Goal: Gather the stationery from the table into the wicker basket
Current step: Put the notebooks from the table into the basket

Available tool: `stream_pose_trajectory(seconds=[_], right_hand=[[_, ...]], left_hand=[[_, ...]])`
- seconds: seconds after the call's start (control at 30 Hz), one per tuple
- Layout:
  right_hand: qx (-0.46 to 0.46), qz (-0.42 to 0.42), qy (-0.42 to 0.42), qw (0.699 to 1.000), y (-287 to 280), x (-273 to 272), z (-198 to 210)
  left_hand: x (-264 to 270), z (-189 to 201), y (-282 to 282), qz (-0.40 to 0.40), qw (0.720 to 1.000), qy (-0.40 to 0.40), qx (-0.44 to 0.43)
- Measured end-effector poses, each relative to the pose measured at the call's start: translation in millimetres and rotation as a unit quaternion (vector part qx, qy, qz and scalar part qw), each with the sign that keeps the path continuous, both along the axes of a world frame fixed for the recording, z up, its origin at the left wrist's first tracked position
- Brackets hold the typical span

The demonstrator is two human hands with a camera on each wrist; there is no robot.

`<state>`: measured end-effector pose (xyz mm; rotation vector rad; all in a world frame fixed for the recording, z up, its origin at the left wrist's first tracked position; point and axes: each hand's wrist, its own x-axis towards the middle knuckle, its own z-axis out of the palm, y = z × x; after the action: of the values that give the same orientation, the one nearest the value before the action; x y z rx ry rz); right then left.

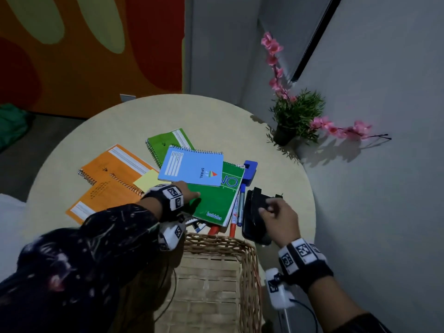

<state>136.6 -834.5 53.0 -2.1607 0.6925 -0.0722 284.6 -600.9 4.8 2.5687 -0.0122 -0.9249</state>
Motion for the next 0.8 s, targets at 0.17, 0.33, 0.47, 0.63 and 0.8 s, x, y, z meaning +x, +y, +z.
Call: stream_pose_trajectory(seconds=[0.17, 0.33, 0.47, 0.63, 0.8], right_hand=[[0.064, 0.08, 0.043, 0.994, 41, 48, -3], [0.067, 0.078, 0.106, 0.989, 62, 121, -23], [0.005, 0.093, 0.157, 0.983, 72, 168, -40], [-0.046, 0.157, 0.256, 0.953, 74, 213, -42], [0.106, 0.159, 0.234, 0.953, 71, 233, -31]], left_hand=[[2, 4, -14, -0.031, 0.997, 0.006, 0.077], [9, -7, -18, -0.01, 0.996, 0.017, 0.083], [8, -3, -21, 0.037, 0.999, -0.014, 0.024], [-5, 11, -13, 0.11, 0.986, 0.033, -0.124], [-12, 19, -3, 0.131, 0.965, 0.03, -0.226]])
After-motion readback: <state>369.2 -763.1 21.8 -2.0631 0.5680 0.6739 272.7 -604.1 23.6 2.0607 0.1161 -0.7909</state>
